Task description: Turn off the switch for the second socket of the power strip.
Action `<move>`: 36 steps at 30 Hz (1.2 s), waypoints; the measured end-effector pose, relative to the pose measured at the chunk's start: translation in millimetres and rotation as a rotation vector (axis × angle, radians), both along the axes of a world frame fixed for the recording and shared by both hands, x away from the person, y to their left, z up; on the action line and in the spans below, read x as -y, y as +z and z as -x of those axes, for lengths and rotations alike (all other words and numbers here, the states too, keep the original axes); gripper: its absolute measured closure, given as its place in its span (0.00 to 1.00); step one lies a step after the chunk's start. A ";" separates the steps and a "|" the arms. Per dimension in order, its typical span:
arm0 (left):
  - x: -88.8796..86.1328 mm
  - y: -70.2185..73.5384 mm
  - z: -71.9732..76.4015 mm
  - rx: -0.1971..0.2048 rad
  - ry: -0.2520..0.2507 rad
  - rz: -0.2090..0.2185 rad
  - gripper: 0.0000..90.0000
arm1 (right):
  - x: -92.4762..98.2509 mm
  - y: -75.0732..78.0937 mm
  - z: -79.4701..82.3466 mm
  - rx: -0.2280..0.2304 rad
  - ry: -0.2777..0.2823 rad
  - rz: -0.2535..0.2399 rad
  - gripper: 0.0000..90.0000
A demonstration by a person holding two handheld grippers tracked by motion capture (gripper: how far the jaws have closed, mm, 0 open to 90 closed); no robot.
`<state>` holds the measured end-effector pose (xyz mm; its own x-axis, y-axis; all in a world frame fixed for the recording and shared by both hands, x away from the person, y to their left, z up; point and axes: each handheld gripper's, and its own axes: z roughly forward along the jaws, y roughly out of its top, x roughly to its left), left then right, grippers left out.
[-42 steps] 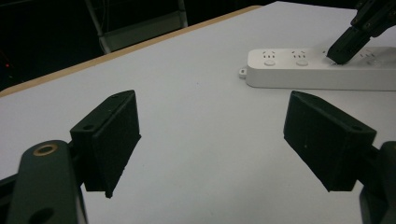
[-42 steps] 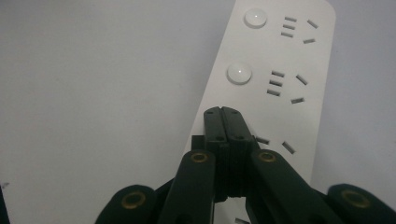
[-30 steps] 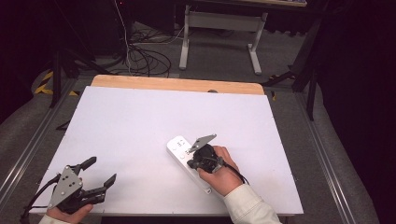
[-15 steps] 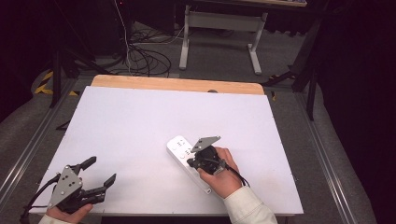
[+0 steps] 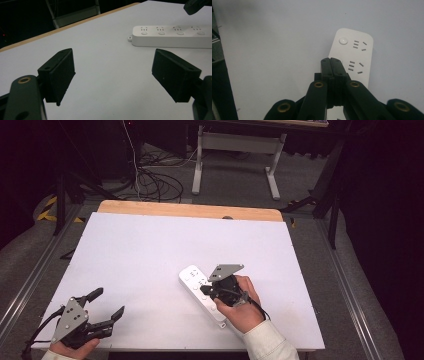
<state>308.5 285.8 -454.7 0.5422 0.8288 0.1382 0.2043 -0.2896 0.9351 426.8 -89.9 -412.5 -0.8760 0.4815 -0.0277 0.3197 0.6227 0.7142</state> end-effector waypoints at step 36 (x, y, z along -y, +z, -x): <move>0.6 -0.1 -1.3 -0.001 -0.005 -0.004 0.21 | 24.1 21.1 12.7 0.116 0.026 -0.178 0.43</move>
